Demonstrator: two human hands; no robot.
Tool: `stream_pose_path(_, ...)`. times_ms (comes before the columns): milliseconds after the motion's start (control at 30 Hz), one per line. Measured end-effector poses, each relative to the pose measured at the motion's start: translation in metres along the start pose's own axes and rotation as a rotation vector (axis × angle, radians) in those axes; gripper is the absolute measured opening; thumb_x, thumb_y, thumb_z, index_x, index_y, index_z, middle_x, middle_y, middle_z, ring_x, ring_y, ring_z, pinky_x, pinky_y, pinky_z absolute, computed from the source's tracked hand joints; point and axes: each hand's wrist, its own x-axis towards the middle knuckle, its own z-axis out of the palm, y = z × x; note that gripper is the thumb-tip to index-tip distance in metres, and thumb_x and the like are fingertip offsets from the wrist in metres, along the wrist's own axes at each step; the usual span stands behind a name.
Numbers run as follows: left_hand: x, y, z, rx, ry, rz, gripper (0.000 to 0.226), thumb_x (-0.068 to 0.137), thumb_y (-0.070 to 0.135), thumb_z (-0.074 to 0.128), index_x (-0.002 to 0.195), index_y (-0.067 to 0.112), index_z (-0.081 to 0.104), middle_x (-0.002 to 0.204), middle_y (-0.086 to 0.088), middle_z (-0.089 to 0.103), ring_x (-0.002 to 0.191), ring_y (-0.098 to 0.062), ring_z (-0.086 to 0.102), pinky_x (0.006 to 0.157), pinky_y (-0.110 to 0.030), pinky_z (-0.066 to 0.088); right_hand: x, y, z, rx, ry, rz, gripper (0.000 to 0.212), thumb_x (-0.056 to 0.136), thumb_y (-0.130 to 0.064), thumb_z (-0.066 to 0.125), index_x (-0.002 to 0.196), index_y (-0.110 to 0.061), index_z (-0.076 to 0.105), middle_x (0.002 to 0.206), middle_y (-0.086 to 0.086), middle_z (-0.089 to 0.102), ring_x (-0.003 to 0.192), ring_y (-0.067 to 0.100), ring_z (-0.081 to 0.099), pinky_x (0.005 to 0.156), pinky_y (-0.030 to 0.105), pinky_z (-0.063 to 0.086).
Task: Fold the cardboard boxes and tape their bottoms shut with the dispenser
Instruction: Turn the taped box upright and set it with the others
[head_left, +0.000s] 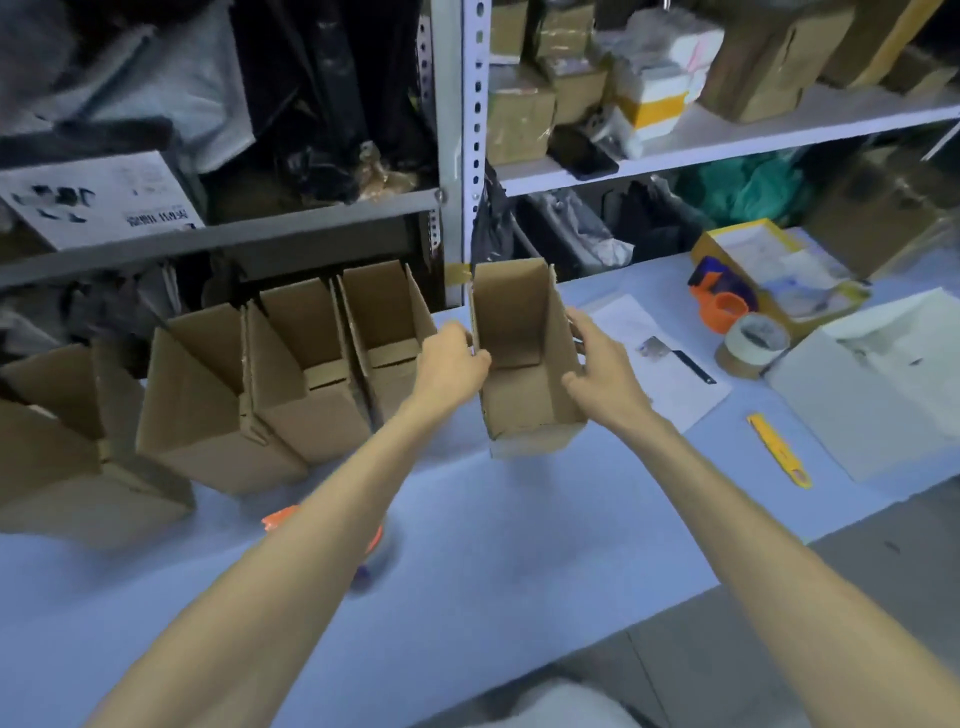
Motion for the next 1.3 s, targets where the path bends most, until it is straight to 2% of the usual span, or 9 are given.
stream_pose_path(200, 0.046, 0.008, 0.029, -0.026, 0.058, -0.023, 0.057, 0.084, 0.001, 0.059, 0.134, 0.013, 0.035, 0.099, -0.01, 0.062, 0.082, -0.025, 0.06, 0.064, -0.033, 0.048, 0.078, 0.037, 0.012, -0.004, 0.032, -0.121, 0.083, 0.069, 0.015, 0.032, 0.144, -0.02, 0.041, 0.113, -0.008, 0.058, 0.105, 0.011, 0.052, 0.079, 0.01, 0.035)
stream_pose_path(333, 0.073, 0.005, 0.034, -0.016, 0.122, -0.012, 0.06, 0.086, 0.0, 0.061, 0.139, 0.011, 0.036, 0.106, -0.014, 0.064, 0.095, -0.029, 0.064, 0.079, -0.036, 0.052, 0.119, 0.055, 0.022, -0.009, -0.003, -0.142, 0.084, 0.071, 0.019, 0.032, 0.146, -0.019, 0.039, 0.11, -0.004, 0.06, 0.096, 0.009, 0.053, 0.074, 0.003, 0.035)
stream_pose_path(500, 0.09, -0.001, 0.039, 0.014, 0.095, -0.011, 0.063, 0.088, 0.002, 0.062, 0.144, 0.009, 0.034, 0.116, -0.015, 0.062, 0.103, -0.026, 0.062, 0.087, -0.035, 0.051, 0.141, 0.077, 0.034, -0.066, -0.092, -0.037, 0.079, 0.079, 0.016, 0.035, 0.15, -0.018, 0.029, 0.138, 0.009, 0.049, 0.122, 0.026, 0.048, 0.092, 0.025, 0.04)
stream_pose_path(700, 0.1, -0.004, 0.041, 0.032, 0.078, -0.004, 0.068, 0.09, 0.006, 0.062, 0.148, 0.012, 0.028, 0.118, -0.013, 0.062, 0.092, -0.016, 0.058, 0.078, -0.026, 0.045, 0.151, 0.084, 0.035, -0.077, -0.11, -0.036, 0.078, 0.081, 0.014, 0.038, 0.151, -0.02, 0.026, 0.137, 0.009, 0.049, 0.123, 0.026, 0.047, 0.096, 0.03, 0.042)
stream_pose_path(800, 0.099, -0.001, 0.034, 0.087, 0.08, 0.005, 0.065, 0.093, 0.019, 0.061, 0.148, 0.009, 0.027, 0.125, -0.014, 0.06, 0.105, -0.023, 0.061, 0.083, -0.029, 0.047, 0.147, 0.078, 0.029, -0.108, -0.111, -0.027, 0.074, 0.087, 0.0, 0.049, 0.152, -0.017, 0.019, 0.142, 0.009, 0.04, 0.123, 0.025, 0.045, 0.092, 0.026, 0.038)
stream_pose_path(967, 0.074, -0.019, -0.009, 0.097, 0.226, 0.05, 0.043, 0.098, 0.017, 0.05, 0.139, 0.008, 0.043, 0.101, -0.006, 0.068, 0.087, -0.015, 0.064, 0.079, -0.029, 0.052, 0.114, 0.035, 0.033, -0.215, 0.197, -0.475, 0.056, 0.082, -0.008, 0.063, 0.134, -0.005, 0.045, 0.122, 0.012, 0.048, 0.106, 0.022, 0.051, 0.084, 0.02, 0.041)
stream_pose_path(1100, 0.041, -0.056, -0.041, 0.151, 0.293, 0.029, 0.03, 0.096, 0.01, 0.048, 0.124, 0.011, 0.057, 0.106, -0.007, 0.069, 0.094, -0.017, 0.065, 0.084, -0.032, 0.052, 0.075, 0.003, 0.08, -0.403, -0.105, -0.777, 0.027, 0.078, -0.012, 0.069, 0.103, -0.005, 0.061, 0.1, 0.01, 0.057, 0.092, 0.028, 0.055, 0.068, 0.032, 0.046)
stream_pose_path(1200, 0.02, -0.073, -0.049, 0.316, 0.167, 0.123, 0.031, 0.09, -0.001, 0.051, 0.116, 0.011, 0.064, 0.11, -0.006, 0.067, 0.103, -0.021, 0.063, 0.089, -0.037, 0.051, 0.067, -0.002, 0.117, -0.684, -0.373, -0.757, 0.035, 0.083, -0.02, 0.067, 0.111, -0.004, 0.055, 0.112, 0.013, 0.057, 0.105, 0.03, 0.05, 0.087, 0.035, 0.038)
stream_pose_path(1300, 0.006, -0.081, -0.053, 0.38, 0.123, 0.216, 0.037, 0.084, -0.008, 0.051, 0.112, 0.009, 0.066, 0.111, -0.007, 0.064, 0.105, -0.021, 0.061, 0.09, -0.035, 0.049, 0.067, -0.006, 0.132, -0.87, -0.35, -0.76, 0.025, 0.081, -0.004, 0.063, 0.104, -0.008, 0.057, 0.101, 0.01, 0.065, 0.099, 0.029, 0.056, 0.089, 0.034, 0.034)
